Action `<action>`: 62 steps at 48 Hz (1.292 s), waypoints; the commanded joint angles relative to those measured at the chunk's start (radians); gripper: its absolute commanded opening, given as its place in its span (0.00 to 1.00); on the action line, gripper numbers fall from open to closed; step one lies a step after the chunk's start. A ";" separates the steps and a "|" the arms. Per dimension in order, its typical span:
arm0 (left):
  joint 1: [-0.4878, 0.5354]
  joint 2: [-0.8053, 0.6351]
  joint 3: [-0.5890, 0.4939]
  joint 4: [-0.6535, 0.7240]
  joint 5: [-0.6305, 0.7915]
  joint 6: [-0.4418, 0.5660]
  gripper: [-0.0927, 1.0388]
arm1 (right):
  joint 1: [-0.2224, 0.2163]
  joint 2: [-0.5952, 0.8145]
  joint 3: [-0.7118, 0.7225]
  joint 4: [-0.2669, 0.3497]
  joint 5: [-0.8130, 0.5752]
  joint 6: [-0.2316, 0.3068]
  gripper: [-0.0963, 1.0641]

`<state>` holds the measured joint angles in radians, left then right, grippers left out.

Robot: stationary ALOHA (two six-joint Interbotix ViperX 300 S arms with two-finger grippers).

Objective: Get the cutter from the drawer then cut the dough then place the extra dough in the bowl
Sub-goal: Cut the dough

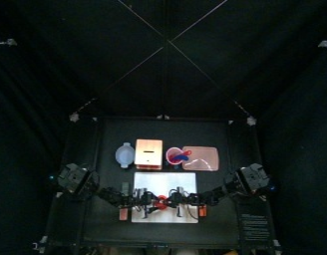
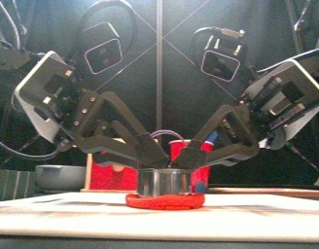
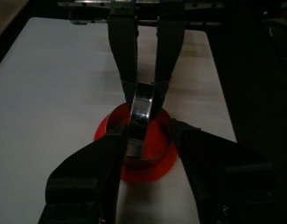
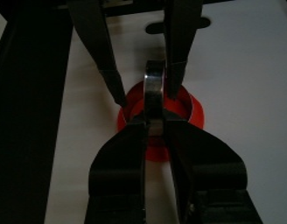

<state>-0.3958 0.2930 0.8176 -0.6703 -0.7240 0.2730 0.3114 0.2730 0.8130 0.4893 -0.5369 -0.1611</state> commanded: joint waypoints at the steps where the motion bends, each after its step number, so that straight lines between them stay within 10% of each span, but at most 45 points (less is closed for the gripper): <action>1: 0.020 -0.058 0.011 0.011 -0.023 0.028 0.82 | -0.015 0.002 0.009 -0.002 0.048 0.009 0.59; 28: -0.032 -0.124 0.095 -0.023 -0.066 0.071 0.77 | -0.049 -0.109 -0.054 -0.072 0.087 0.011 0.73; 62: -0.031 0.017 0.002 -0.037 -0.031 0.075 0.64 | -0.135 -0.175 -0.262 -0.268 0.603 0.023 0.73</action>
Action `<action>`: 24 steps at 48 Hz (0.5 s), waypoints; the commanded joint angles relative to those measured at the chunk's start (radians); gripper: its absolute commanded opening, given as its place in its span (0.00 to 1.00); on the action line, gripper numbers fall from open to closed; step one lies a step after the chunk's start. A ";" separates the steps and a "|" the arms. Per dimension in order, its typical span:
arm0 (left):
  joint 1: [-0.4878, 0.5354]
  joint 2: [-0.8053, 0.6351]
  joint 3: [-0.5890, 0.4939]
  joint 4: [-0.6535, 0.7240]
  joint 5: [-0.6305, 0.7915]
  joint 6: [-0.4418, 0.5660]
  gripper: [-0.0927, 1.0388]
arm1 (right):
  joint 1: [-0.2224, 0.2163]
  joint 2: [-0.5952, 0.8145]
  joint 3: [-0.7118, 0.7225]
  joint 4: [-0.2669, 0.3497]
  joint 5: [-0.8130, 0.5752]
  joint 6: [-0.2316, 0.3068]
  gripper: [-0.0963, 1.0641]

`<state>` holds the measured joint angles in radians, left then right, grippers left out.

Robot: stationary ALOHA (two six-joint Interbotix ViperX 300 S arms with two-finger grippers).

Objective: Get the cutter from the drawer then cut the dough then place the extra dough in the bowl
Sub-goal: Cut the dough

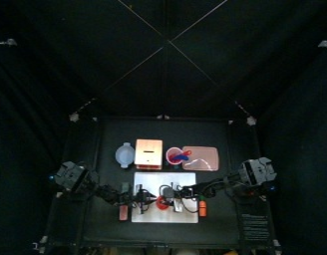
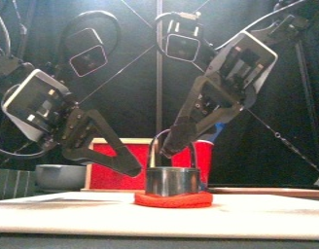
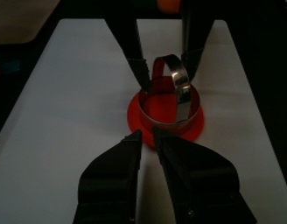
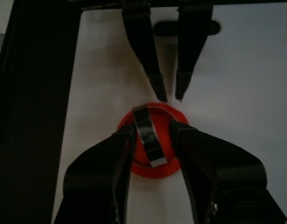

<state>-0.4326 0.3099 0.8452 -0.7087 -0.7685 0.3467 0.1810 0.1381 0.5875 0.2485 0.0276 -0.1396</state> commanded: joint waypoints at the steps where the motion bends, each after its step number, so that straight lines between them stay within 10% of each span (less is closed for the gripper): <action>1: 0.006 0.002 -0.028 0.002 0.018 0.002 0.64 | -0.005 -0.040 -0.041 -0.035 0.049 0.003 0.73; 24: 0.017 0.021 -0.032 -0.032 0.100 0.000 0.64 | 0.002 -0.003 -0.147 -0.161 0.253 0.005 0.73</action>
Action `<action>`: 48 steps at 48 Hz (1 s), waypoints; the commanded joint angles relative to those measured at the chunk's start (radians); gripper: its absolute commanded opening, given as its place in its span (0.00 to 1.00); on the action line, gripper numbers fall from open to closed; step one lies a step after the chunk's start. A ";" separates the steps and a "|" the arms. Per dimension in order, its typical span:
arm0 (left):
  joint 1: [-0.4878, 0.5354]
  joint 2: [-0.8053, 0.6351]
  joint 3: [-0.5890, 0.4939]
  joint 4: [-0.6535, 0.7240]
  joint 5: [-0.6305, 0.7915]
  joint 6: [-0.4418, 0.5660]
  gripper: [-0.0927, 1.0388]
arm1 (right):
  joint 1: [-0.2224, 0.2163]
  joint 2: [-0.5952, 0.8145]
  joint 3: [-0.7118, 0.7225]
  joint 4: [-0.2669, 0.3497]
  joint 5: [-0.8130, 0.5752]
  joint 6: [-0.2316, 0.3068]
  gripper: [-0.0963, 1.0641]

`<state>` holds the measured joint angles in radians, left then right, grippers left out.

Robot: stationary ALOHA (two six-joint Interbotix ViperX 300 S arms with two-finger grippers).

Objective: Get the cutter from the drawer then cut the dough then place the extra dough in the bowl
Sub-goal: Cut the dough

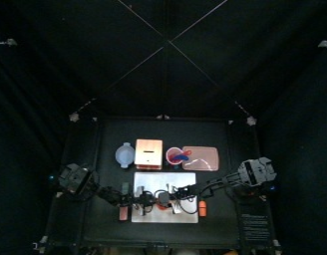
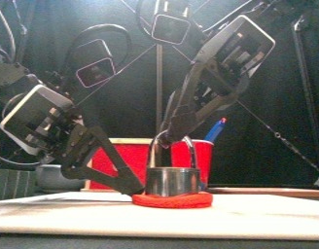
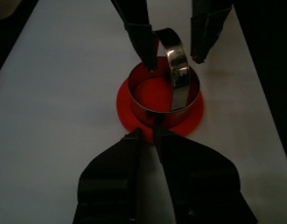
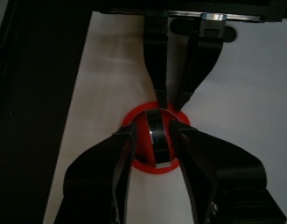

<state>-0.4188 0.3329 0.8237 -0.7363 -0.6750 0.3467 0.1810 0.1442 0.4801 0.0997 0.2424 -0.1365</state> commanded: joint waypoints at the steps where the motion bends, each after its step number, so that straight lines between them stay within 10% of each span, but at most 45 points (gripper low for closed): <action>1: 0.005 -0.002 -0.009 -0.005 0.006 0.000 0.64 | 0.002 -0.006 -0.044 -0.017 0.049 0.002 0.73; 48: 0.006 0.020 -0.017 -0.005 0.011 -0.003 0.64 | 0.002 -0.044 -0.120 -0.084 0.187 0.000 0.48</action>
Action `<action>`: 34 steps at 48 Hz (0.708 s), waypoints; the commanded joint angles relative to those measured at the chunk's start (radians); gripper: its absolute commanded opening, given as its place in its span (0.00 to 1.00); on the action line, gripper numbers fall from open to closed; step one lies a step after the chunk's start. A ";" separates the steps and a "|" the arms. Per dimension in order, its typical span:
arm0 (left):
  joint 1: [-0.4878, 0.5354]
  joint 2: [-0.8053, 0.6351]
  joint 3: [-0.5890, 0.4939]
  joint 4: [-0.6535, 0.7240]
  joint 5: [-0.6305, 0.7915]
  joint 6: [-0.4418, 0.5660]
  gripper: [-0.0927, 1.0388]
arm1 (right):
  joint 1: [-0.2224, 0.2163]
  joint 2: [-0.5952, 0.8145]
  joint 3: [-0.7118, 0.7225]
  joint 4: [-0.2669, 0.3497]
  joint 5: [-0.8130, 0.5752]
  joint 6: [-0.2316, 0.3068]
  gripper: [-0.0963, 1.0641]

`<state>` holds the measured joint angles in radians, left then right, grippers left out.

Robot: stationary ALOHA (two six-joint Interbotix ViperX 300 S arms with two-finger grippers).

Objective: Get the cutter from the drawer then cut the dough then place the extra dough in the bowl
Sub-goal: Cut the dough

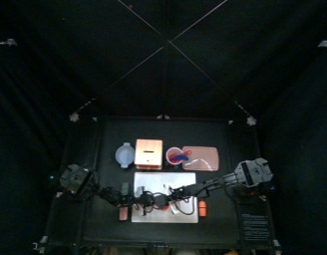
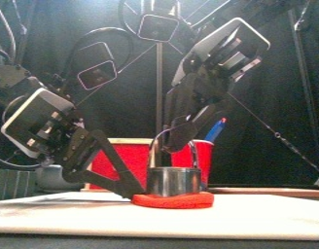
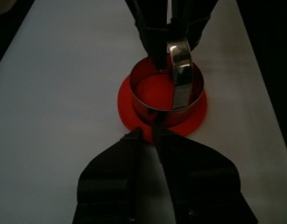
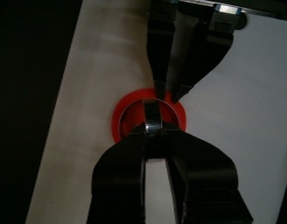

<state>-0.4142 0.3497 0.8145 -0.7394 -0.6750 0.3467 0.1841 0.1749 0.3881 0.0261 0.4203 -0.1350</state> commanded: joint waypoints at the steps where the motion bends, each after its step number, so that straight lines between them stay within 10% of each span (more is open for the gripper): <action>1: 0.003 0.005 -0.008 -0.002 0.012 -0.003 0.64 | -0.002 -0.083 -0.026 -0.014 0.011 0.000 0.48; 19: 0.025 0.000 -0.008 0.000 0.028 0.003 0.64 | -0.031 -0.239 0.109 -0.037 0.032 0.003 0.48; 34: 0.100 -0.081 0.003 0.072 0.028 0.034 0.64 | -0.167 -0.364 0.299 -0.028 0.041 0.003 0.49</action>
<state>-0.3436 0.3114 0.8237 -0.6826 -0.6427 0.3728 0.0430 -0.1396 0.6673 -0.0061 0.4709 -0.1319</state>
